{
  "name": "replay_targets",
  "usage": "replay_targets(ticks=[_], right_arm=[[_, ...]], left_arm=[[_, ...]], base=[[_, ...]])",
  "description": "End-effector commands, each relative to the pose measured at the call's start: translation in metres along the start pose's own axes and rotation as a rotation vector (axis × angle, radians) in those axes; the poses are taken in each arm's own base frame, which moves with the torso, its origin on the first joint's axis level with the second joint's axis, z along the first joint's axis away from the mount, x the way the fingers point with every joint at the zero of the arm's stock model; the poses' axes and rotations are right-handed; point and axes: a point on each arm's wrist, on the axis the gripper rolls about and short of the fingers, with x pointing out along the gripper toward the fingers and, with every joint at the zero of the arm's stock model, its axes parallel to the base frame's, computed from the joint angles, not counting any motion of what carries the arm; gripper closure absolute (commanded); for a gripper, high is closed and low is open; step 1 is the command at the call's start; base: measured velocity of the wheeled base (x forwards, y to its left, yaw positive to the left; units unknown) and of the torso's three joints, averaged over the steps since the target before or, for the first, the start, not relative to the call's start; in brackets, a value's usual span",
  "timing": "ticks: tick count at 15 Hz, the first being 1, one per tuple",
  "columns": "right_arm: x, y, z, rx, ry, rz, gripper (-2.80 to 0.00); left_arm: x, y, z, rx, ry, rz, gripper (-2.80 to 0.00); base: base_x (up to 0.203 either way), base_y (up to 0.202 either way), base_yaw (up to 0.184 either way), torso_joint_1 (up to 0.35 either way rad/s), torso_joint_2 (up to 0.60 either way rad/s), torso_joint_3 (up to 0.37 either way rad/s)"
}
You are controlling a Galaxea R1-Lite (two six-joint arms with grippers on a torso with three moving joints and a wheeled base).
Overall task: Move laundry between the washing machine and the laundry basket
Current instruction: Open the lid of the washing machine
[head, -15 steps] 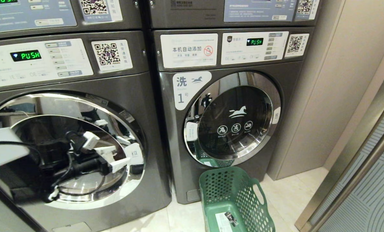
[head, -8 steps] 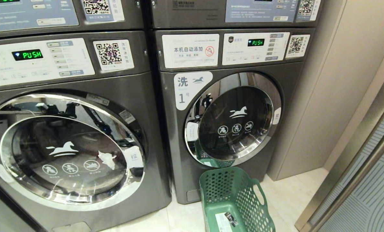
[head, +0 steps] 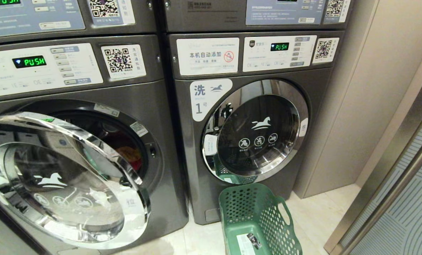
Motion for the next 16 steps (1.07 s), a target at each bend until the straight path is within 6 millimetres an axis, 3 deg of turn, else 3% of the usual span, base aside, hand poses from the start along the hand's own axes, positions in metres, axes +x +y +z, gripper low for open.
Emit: replay_targets(ticks=[1,3,6,9,12,14,16], right_arm=[[0.0,0.0,0.0,0.0,0.001,0.001,0.0],[0.0,0.0,0.0,-0.001,0.001,0.001,0.0],[0.0,0.0,0.0,-0.001,0.001,0.002,0.0],[0.0,0.0,0.0,-0.001,0.001,0.001,0.0],[0.0,0.0,0.0,0.0,0.001,0.001,0.0],[0.0,0.0,0.0,-0.001,0.003,0.002,0.0],[0.0,0.0,0.0,-0.001,0.001,0.001,0.0]], left_arm=[[-0.023,-0.059,0.051,0.02,-0.105,-0.118,-2.8],[-0.036,-0.077,0.059,-0.024,-0.132,-0.093,-2.8],[-0.039,-0.069,0.035,0.056,-0.132,0.028,-2.8],[-0.038,-0.055,0.016,0.04,-0.141,0.365,-2.8],[-0.033,-0.056,-0.003,-0.03,-0.091,0.402,-2.8],[-0.039,-0.063,-0.014,0.064,0.016,0.451,-2.8],[-0.063,-0.067,-0.023,0.251,0.129,0.482,-2.8]], base=[[0.0,0.0,0.0,0.0,0.0,0.0],[0.0,0.0,0.0,0.0,0.0,0.0],[0.0,0.0,0.0,0.0,0.0,0.0],[0.0,0.0,0.0,0.0,0.0,0.0],[0.0,0.0,0.0,0.0,0.0,0.0],[0.0,0.0,0.0,0.0,0.0,0.0],[0.0,0.0,0.0,0.0,0.0,0.0]])
